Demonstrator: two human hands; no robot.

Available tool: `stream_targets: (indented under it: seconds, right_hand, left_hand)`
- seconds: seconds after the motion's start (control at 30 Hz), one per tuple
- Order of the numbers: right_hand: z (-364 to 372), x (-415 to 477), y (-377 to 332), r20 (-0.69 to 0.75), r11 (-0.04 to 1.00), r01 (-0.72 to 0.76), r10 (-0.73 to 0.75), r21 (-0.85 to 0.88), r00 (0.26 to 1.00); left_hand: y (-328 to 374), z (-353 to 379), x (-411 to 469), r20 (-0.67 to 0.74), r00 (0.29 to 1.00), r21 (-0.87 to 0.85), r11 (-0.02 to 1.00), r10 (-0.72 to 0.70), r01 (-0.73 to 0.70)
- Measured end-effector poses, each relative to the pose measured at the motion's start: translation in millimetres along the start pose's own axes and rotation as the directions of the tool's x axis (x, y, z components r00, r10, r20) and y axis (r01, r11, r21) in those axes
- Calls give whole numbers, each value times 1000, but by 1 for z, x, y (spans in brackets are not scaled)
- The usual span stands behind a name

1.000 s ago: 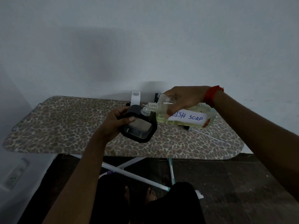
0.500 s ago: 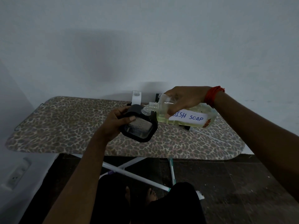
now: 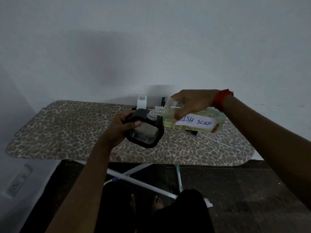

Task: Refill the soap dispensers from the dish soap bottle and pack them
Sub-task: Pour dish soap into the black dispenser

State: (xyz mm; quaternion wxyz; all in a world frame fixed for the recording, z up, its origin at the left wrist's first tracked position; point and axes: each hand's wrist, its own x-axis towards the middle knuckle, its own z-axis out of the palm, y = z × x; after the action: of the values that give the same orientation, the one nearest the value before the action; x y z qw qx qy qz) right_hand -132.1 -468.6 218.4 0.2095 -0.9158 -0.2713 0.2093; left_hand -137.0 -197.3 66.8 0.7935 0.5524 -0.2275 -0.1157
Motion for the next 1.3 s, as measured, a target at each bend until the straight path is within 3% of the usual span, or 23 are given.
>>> stream_targets:
  seconds: [1.3]
  right_hand:
    - [0, -1, -4, 2, 1000, 31, -31, -3, 1000]
  left_hand:
    - [4, 6, -2, -11, 1000, -30, 999, -23, 22]
